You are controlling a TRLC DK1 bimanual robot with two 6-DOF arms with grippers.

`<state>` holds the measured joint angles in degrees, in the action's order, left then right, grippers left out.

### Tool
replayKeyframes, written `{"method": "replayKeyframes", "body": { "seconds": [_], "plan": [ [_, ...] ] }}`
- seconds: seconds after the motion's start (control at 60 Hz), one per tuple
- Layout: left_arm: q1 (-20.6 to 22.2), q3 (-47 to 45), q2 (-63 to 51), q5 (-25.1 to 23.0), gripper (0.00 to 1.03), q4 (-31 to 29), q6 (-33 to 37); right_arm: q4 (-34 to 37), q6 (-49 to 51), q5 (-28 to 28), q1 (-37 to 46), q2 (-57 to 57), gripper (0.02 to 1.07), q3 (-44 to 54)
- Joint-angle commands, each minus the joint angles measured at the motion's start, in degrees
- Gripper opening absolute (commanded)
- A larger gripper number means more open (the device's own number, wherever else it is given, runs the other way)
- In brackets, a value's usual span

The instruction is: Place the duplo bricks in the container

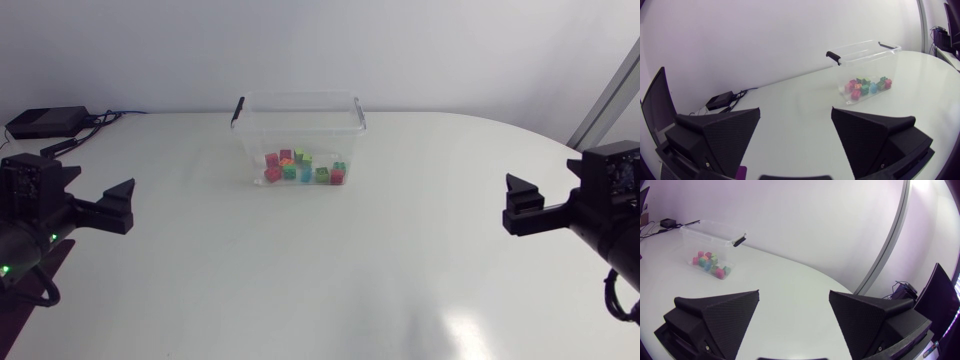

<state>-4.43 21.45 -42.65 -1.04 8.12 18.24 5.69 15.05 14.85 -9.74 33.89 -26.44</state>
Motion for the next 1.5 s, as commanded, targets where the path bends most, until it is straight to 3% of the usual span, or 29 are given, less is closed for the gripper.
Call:
{"method": "replayKeyframes", "body": {
  "seconds": [0.0, 0.55, 1.483],
  "plan": [
    [0.5, -2.6, 2.1, -0.1, 0.99, 0.7, 1.0, -0.9, 0.3, 0.4, 0.9, -1.8, 1.03, 2.5],
    [2.6, -8.9, 14.4, 2.3, 0.99, -1.3, 0.9, -0.6, 0.3, 0.6, 3.7, -13.6, 1.03, 8.3],
    [4.4, -21.5, 42.7, 1.0, 0.99, -8.1, -18.2, -5.7, -15.0, -14.9, 9.7, -33.9, 1.03, 26.4]
  ]
}}
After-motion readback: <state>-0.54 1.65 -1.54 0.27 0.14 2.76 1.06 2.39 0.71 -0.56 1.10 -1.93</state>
